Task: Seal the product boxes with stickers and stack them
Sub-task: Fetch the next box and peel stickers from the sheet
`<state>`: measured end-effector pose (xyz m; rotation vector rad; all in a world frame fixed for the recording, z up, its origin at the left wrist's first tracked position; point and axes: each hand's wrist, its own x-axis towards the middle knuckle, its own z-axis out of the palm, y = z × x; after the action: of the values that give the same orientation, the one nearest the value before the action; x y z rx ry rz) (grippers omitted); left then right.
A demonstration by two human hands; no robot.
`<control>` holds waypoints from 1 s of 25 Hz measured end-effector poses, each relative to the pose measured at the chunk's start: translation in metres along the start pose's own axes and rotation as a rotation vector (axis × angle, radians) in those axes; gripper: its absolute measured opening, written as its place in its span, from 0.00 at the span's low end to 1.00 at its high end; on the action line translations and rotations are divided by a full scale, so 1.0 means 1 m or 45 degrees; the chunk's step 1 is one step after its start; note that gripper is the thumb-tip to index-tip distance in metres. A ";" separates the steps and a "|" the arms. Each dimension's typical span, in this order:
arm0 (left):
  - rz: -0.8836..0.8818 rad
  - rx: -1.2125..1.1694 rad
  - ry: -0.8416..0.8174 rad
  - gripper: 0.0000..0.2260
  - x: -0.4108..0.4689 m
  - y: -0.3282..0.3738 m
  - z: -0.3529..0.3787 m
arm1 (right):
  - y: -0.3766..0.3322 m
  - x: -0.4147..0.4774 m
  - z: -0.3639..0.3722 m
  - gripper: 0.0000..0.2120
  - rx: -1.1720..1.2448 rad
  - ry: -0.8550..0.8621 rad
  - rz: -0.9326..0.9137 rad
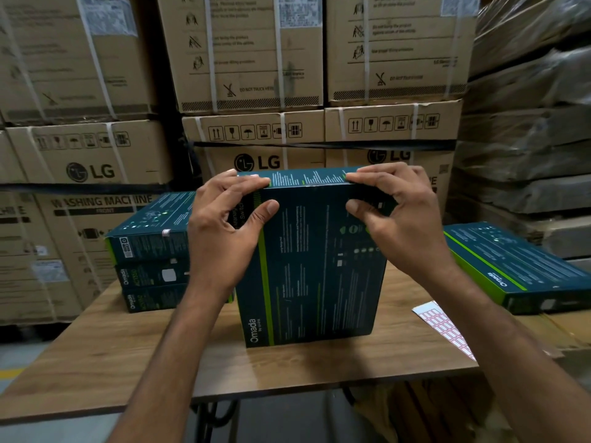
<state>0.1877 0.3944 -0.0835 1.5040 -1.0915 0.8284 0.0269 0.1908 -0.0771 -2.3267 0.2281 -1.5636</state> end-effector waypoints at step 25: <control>-0.962 0.063 -0.345 0.44 -0.115 -0.027 0.017 | 0.039 -0.106 0.026 0.54 0.270 -0.534 0.562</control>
<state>0.1726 0.4030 -0.2011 1.9164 -0.5949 0.1274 0.0117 0.1921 -0.1922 -2.1813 0.4147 -0.8313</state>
